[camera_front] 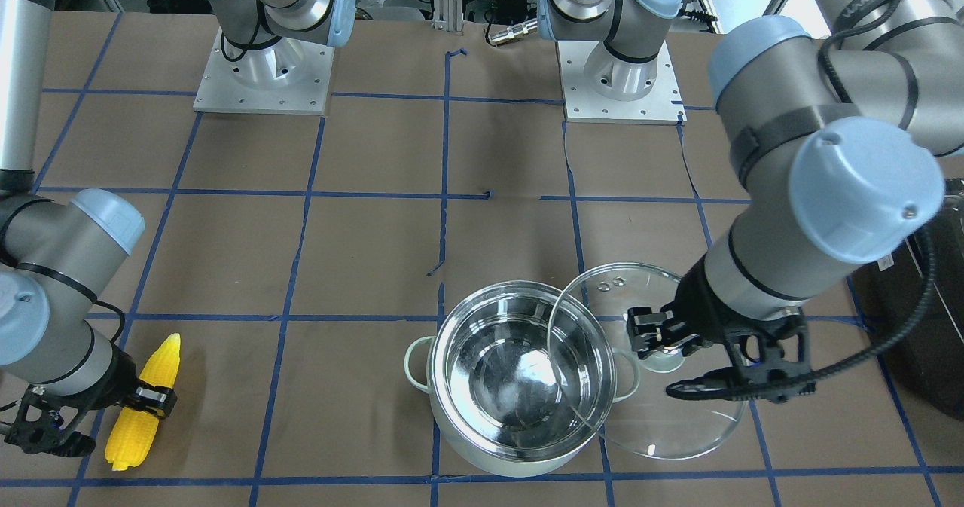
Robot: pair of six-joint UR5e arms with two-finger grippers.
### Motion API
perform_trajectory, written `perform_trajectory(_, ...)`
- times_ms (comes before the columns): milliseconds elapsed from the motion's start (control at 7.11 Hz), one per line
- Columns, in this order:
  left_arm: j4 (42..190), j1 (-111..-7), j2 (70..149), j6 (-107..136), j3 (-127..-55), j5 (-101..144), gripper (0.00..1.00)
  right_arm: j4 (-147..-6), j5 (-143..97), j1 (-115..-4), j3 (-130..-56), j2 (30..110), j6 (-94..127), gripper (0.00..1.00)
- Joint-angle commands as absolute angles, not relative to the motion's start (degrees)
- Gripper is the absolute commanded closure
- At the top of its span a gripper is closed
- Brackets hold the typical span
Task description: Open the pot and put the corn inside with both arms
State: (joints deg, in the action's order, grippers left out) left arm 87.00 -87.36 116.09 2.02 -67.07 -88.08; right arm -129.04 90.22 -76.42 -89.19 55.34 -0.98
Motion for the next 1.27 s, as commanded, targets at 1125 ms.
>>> perform_trajectory(1125, 54.0, -68.5, 111.0, -24.7, -106.4, -91.6, 1.00, -105.8, 94.1, -115.7, -52.5, 48.2, 18.5, 1.00)
